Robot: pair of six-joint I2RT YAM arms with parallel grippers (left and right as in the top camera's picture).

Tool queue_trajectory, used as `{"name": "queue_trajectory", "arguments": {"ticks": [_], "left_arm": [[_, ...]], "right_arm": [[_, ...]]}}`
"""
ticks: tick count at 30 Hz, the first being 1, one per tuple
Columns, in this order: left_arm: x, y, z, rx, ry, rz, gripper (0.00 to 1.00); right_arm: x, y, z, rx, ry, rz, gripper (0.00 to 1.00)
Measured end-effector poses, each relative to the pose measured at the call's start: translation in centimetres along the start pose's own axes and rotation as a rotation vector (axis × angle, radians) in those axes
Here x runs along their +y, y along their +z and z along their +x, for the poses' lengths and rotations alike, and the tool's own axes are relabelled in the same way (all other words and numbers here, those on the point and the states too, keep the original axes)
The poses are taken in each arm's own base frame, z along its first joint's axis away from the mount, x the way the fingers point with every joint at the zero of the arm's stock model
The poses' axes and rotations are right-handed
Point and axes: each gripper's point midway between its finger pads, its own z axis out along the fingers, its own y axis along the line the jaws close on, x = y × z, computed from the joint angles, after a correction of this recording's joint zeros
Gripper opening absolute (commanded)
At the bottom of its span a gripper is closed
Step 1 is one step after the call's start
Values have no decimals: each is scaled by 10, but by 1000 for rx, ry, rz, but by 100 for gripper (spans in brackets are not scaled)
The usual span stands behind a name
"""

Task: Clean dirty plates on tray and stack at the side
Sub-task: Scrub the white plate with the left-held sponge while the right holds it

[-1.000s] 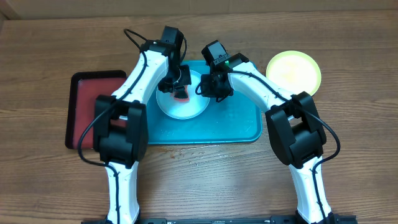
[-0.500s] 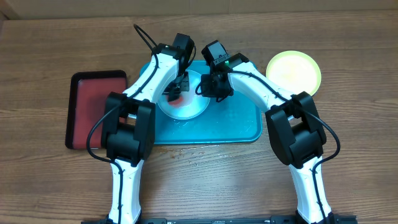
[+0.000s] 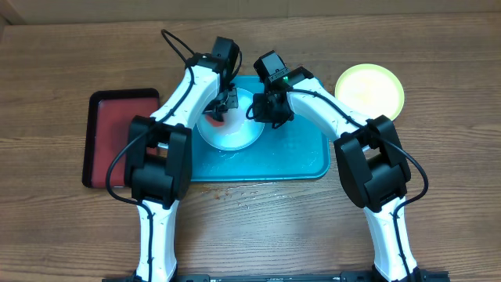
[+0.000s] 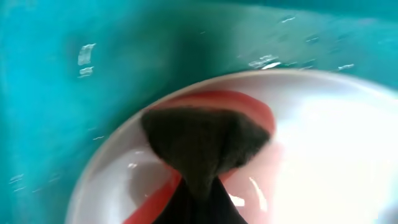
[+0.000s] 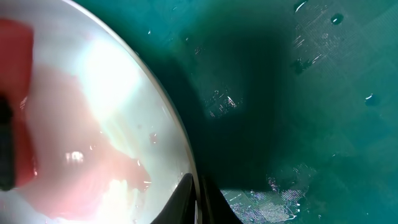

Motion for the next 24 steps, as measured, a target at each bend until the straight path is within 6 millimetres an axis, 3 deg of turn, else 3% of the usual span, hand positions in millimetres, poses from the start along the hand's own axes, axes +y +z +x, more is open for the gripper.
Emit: {"name": "queue_trajectory", "arguments": {"ticks": [8,17,24], "left_arm": [[-18,0,6,28,-18,94,4],[-43,-6,34,127,88,184,4],[-36,-10,61,233,177,177,4]], "right_arm": [[-1,0,0,1,0,5,5],[-1,0,0,1,1,6,5],[-1,0,1,2,1,6,5]]}}
